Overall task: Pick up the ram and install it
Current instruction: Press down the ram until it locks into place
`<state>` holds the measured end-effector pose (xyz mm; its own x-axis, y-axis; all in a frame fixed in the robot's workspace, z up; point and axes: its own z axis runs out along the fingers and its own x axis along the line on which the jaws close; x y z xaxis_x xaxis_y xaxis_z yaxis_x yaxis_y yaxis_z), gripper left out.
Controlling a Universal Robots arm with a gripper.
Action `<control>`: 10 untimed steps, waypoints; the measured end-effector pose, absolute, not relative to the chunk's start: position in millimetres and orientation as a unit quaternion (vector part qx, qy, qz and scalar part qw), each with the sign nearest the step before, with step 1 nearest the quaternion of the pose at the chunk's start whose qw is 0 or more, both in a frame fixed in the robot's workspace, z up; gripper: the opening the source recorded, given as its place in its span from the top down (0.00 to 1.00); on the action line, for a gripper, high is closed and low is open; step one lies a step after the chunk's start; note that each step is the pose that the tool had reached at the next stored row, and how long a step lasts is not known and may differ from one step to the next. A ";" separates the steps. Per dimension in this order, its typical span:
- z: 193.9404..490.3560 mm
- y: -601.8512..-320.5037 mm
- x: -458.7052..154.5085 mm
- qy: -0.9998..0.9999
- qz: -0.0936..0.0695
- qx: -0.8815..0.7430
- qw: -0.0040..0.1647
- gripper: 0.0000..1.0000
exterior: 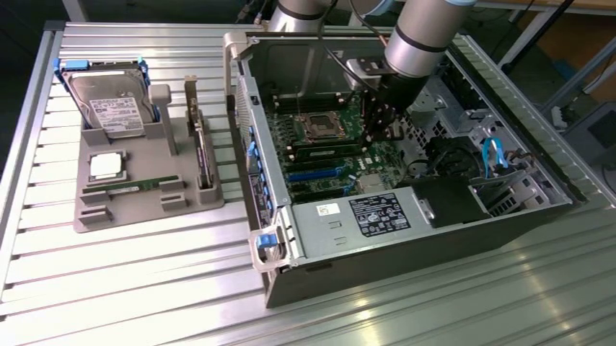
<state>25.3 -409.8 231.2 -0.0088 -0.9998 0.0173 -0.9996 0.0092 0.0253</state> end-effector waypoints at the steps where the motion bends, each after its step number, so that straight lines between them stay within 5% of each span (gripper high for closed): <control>1: 231.1 -409.8 25.4 -0.710 -0.003 0.704 0.015 0.90; 10: 230.9 -409.8 25.4 -0.710 -0.003 0.704 0.015 0.90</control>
